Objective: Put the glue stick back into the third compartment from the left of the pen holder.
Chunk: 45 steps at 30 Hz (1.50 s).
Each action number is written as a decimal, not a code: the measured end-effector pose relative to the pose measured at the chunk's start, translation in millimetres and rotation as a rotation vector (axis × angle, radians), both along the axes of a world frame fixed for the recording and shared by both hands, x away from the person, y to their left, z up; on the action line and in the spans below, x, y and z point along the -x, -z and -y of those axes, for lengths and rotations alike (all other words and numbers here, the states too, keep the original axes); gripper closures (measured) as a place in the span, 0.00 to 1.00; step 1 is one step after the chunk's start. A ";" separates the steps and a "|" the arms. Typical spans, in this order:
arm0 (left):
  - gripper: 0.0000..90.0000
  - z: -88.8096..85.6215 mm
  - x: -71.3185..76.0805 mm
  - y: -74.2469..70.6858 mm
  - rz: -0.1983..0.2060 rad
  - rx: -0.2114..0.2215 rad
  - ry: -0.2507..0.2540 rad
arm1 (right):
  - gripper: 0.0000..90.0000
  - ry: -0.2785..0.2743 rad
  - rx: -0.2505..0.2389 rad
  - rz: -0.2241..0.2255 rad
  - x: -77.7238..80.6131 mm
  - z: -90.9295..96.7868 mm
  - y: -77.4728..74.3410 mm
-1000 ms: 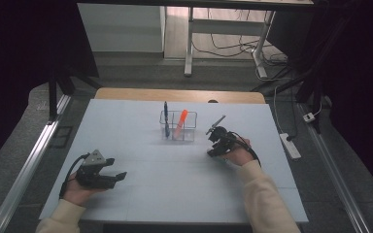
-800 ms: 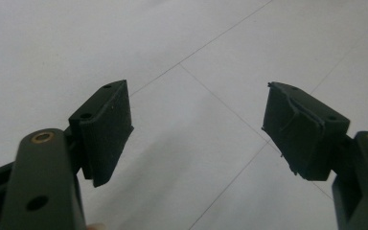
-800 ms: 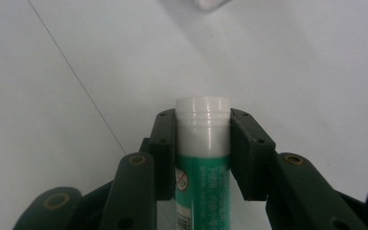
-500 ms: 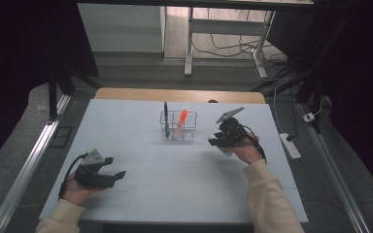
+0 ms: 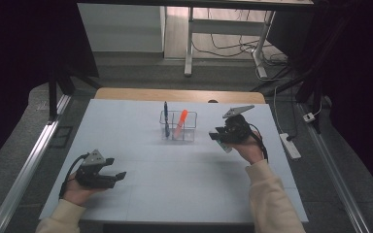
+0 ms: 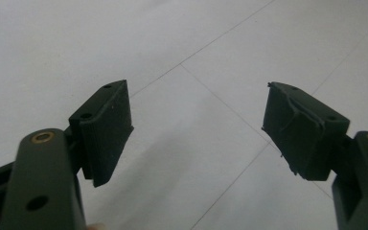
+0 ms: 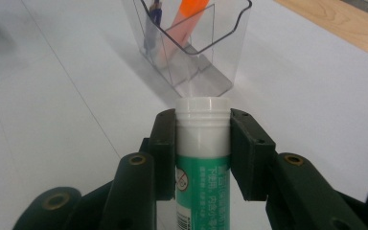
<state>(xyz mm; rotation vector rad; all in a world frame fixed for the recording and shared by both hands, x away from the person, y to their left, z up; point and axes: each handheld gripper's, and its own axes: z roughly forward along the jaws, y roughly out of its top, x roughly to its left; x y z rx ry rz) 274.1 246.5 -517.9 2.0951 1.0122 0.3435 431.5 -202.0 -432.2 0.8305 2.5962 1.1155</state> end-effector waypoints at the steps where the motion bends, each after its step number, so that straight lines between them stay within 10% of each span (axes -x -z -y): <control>1: 0.28 -0.1 0.2 -0.1 0.001 0.001 -0.001 | 0.72 0.002 -0.004 0.002 0.5 -0.3 -0.6; 22: 0.28 -0.7 -0.3 0.0 0.000 0.003 -0.002 | 0.72 0.017 -0.092 0.075 5.3 0.9 -10.5; 45: 0.28 -0.7 -0.2 -0.3 0.001 0.005 -0.002 | 0.72 0.048 -0.313 0.210 15.3 9.9 -28.0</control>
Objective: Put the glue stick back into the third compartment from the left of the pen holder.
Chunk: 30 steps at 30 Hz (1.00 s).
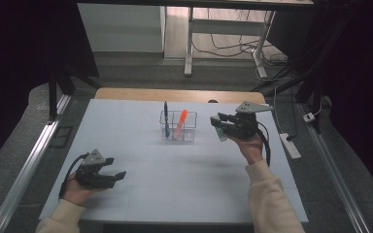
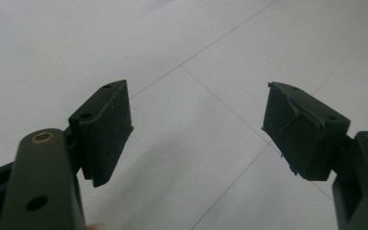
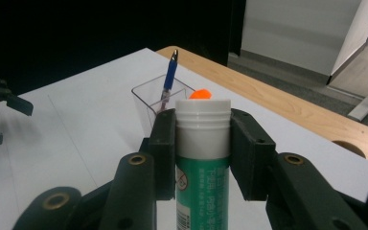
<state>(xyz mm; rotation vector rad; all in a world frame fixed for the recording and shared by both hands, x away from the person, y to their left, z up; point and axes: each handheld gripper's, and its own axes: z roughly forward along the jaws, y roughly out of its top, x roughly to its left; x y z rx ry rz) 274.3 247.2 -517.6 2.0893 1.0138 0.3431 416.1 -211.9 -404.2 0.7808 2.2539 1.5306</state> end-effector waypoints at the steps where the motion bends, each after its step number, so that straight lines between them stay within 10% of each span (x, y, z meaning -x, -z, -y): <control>1: 0.28 0.0 0.0 0.0 0.000 0.000 -0.001 | 0.72 -0.002 -0.008 0.006 0.2 -0.3 -0.3; 30: 0.28 0.0 -1.5 -0.5 -0.001 0.010 -0.002 | 0.72 0.020 -0.080 0.054 -19.9 -28.1 -13.0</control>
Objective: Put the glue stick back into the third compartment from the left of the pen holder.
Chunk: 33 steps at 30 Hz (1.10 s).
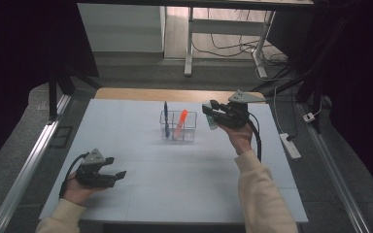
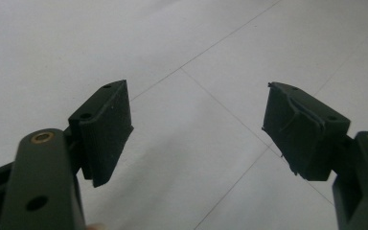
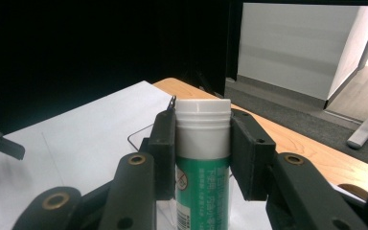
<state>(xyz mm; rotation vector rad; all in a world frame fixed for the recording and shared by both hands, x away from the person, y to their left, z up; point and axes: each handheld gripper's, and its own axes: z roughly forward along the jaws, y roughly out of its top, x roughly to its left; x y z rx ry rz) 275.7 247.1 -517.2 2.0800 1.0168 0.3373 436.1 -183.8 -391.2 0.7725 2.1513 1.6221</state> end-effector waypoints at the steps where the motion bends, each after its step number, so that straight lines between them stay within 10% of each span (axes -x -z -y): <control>1: 0.28 0.0 0.0 0.0 0.000 0.000 0.000 | 0.72 -0.001 -0.007 -0.002 -0.6 -0.6 -0.2; 33: 0.27 -1.1 -0.9 0.7 -0.001 0.001 0.004 | 0.72 0.007 0.030 -0.012 -34.5 -46.2 10.9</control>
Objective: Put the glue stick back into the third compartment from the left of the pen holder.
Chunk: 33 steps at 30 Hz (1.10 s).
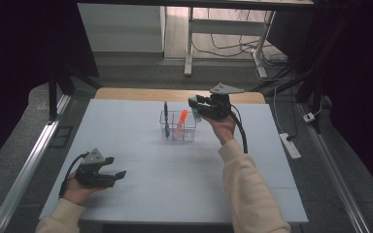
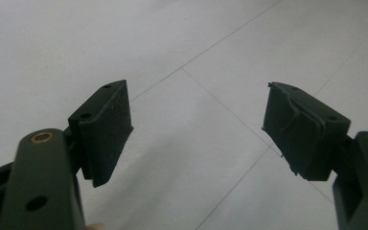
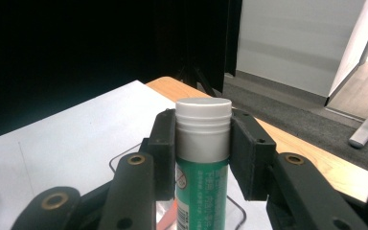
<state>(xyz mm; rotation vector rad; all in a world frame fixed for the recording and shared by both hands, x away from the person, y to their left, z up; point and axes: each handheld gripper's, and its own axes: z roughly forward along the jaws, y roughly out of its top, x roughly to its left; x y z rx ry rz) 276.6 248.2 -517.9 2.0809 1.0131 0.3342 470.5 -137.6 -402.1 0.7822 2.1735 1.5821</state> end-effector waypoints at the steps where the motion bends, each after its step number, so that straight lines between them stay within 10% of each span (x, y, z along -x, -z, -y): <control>1: 0.27 -0.1 0.0 0.1 0.000 0.000 0.000 | 0.72 -0.001 -0.004 -0.001 -1.0 -1.7 0.7; 20: 0.27 -0.9 -0.1 0.9 -0.004 -0.001 -0.002 | 0.71 -0.008 -0.002 -0.029 -11.0 -12.9 18.3; 33: 0.27 -0.9 -0.1 1.0 -0.005 -0.002 -0.002 | 0.52 0.020 0.040 -0.038 -6.5 -3.7 16.4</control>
